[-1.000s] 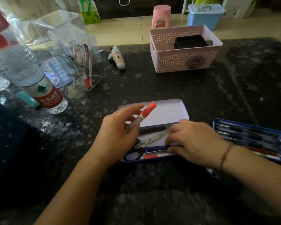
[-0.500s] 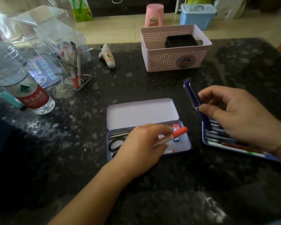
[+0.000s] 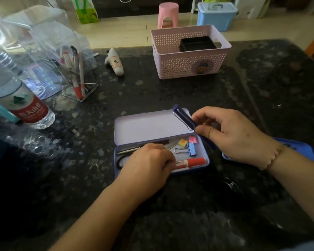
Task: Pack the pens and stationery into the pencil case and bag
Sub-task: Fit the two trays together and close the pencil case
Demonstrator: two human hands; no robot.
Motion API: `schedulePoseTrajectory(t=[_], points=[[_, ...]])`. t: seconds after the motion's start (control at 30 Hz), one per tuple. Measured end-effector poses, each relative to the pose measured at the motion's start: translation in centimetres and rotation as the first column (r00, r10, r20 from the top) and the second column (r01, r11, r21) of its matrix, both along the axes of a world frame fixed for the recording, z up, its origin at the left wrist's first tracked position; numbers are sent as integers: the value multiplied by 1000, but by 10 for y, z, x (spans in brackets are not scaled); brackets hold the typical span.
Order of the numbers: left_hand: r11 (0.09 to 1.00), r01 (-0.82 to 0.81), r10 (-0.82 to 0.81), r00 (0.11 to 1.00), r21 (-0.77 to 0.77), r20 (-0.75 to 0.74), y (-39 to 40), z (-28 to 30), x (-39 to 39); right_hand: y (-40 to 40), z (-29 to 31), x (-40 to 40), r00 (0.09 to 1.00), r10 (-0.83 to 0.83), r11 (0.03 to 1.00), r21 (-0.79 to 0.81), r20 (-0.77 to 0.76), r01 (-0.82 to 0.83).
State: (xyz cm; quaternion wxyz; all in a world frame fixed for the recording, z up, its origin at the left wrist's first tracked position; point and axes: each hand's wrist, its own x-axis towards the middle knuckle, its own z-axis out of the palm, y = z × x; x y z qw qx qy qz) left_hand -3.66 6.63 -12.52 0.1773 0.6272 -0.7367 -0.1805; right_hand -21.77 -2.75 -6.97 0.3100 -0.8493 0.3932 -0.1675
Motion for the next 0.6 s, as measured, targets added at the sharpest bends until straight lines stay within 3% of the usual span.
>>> schedulePoseTrajectory(t=[0.13, 0.37, 0.4, 0.47, 0.53, 0.6], points=[[996, 44, -47, 998, 79, 31, 2, 5, 22, -1, -7, 10, 996, 28, 999, -41, -82, -31], [985, -118, 105, 989, 125, 107, 12, 15, 85, 8, -37, 27, 947, 128, 959, -206, -294, -194], [987, -120, 109, 989, 109, 101, 12, 15, 84, 8, -38, 28, 958, 126, 962, -203, -258, -181], [991, -121, 117, 991, 52, 61, 11, 13, 78, 8, -32, 31, 999, 24, 995, -93, -35, -27], [991, -134, 134, 991, 0, 29, 10, 12, 71, 6, -24, 34, 958, -200, 971, 172, 206, 166], [987, -155, 156, 988, -39, 16, 8, 10, 64, 9, -20, 38, 858, -392, 865, 450, 332, 221]])
